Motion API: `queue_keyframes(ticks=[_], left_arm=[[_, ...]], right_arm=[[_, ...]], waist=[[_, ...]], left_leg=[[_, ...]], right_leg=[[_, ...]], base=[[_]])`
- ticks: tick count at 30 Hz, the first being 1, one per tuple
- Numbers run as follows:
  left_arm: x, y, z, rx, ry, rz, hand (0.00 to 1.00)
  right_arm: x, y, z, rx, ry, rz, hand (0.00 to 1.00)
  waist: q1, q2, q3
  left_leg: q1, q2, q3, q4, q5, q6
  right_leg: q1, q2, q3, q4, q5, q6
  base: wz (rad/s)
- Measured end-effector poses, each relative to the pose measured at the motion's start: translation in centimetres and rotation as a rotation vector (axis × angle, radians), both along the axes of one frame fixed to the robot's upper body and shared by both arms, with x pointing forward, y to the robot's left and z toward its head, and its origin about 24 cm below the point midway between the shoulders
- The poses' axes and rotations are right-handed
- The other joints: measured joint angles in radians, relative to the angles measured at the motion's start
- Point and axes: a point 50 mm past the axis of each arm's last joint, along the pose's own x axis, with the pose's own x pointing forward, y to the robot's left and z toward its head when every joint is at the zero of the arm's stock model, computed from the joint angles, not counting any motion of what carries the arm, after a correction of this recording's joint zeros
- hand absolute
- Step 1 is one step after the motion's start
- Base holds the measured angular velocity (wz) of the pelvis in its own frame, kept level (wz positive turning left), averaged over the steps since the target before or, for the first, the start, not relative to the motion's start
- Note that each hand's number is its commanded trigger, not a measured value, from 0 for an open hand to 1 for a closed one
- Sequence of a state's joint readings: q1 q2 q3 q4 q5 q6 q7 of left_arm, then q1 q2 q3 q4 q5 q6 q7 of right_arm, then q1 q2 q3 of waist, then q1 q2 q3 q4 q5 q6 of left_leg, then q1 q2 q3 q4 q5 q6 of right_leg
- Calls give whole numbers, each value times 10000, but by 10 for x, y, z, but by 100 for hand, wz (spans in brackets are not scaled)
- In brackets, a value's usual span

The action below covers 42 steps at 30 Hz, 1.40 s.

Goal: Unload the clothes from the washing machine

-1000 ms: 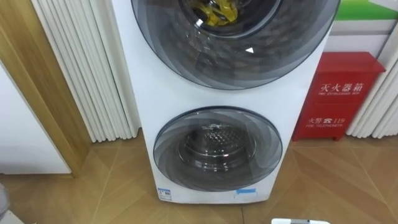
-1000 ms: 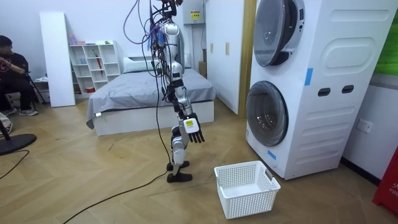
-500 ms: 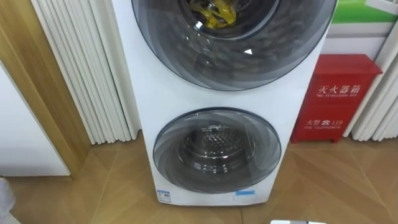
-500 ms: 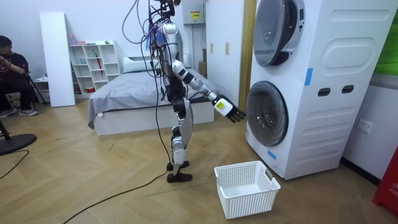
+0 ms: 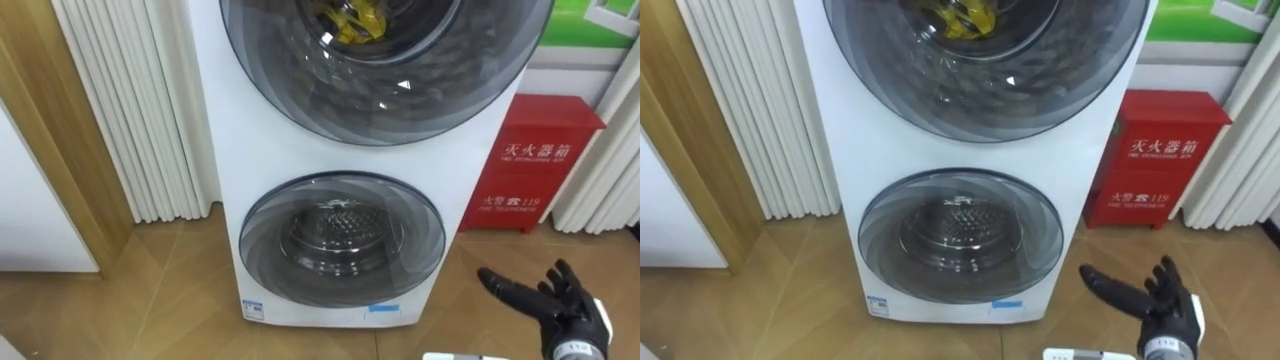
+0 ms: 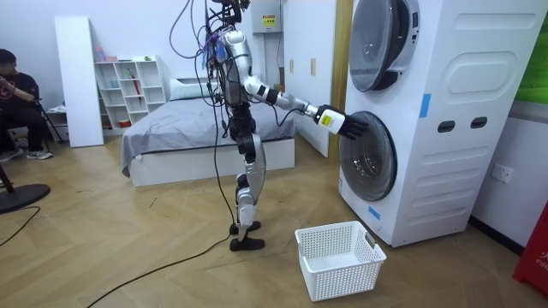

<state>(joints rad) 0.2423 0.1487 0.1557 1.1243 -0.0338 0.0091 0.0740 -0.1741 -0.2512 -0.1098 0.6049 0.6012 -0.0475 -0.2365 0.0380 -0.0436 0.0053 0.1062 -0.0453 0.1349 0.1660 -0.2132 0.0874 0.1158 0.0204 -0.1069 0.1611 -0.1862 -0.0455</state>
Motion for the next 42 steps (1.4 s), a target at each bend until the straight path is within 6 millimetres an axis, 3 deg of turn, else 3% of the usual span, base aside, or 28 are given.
queue_keyframes(ticks=[6, 13, 20, 25, 34, 37, 42], left_arm=[[-3, 0, 0, -103, 328, -23, 0], [-9, 6, 1, -29, 659, -32, 0], [-9, 12, 2, 248, 1249, -1087, 0], [-8, 12, 3, 348, 1406, -1465, 0], [-15, 14, 4, 434, 1858, -1806, 0], [-14, 15, 4, 384, 1812, -1786, 0], [-14, 17, 5, 424, 1750, -1729, 0]], right_arm=[[23, -5, 26, -296, -752, 108, 0], [31, -10, 38, -382, -1080, 25, 0], [57, -14, 73, -647, -1933, 65, 0], [74, -14, 95, -488, -2428, 66, 0], [78, -28, 101, -681, -2015, -54, 0], [79, -44, 107, -815, -1751, -512, 0], [86, -47, 120, -701, -1991, -639, 0]], waist=[[59, -21, 0], [391, -102, 6], [242, -88, 11], [266, -92, 7], [398, -136, -22], [456, -147, -29], [495, -195, -42]], left_leg=[[100, 10, -37, 16, 1, 1], [77, 1, -108, 50, 1, 1], [-159, -32, -498, 250, 1, 2], [-221, -28, -643, 396, 4, -3], [-294, -51, -740, 420, 4, -3], [-441, -78, -901, 549, 4, -3], [-518, -76, -932, 574, 8, -9]], right_leg=[[100, 9, -2, 67, 0, 0], [147, 1, -74, 64, 0, 0], [136, -45, -586, 60, 0, 0], [146, -41, -619, 61, 0, 0], [114, -64, -772, 65, 0, 0], [61, -88, -915, 68, 0, 0], [13, -85, -956, 70, 0, -1]], base=[[1], [3], [18], [9], [3], [15], [2]])
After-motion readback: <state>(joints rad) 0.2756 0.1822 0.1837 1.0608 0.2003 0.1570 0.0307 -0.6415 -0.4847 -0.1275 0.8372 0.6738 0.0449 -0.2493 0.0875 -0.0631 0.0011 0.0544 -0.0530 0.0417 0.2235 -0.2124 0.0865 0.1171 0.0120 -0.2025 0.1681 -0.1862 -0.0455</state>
